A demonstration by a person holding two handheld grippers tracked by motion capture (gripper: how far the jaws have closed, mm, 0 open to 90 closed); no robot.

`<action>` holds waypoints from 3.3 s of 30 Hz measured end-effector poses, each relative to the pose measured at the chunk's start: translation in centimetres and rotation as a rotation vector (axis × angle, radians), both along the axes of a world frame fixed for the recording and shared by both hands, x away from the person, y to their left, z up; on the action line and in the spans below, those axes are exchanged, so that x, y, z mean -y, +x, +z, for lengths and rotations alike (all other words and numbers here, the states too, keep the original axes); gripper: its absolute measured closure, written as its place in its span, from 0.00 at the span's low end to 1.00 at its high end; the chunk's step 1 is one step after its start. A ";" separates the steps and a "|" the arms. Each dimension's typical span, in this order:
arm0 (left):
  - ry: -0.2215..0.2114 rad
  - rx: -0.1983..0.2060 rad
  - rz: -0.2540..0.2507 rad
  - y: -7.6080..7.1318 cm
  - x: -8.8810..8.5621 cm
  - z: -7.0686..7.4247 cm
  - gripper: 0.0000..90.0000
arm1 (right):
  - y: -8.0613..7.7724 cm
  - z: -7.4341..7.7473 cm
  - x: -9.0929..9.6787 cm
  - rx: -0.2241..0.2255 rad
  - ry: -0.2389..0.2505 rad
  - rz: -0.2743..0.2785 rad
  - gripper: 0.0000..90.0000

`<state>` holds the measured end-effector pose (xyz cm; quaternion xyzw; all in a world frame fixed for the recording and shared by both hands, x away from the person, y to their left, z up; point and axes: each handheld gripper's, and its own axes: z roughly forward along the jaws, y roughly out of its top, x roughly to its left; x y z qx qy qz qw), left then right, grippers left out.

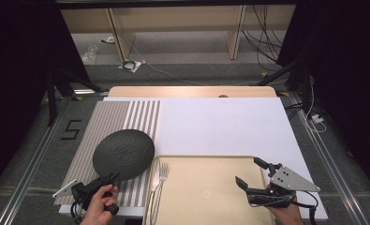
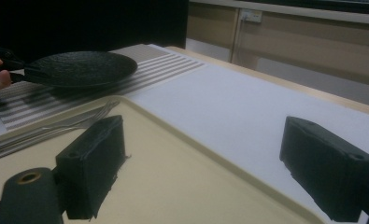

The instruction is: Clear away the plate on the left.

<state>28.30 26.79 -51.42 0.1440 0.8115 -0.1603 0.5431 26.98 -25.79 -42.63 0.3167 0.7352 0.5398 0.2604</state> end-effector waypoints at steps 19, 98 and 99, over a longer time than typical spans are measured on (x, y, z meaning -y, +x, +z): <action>0.009 0.043 -0.127 0.0 1.6 0.8 0.93 | 0.0 0.0 0.0 0.001 -0.001 0.002 0.17; 0.039 0.066 -0.610 -0.9 12.2 1.4 0.92 | 0.1 -0.1 -0.1 0.000 0.002 0.002 0.17; 0.041 0.063 -0.618 -0.9 12.4 1.4 0.92 | 0.1 -0.1 -0.1 0.000 0.002 0.002 0.17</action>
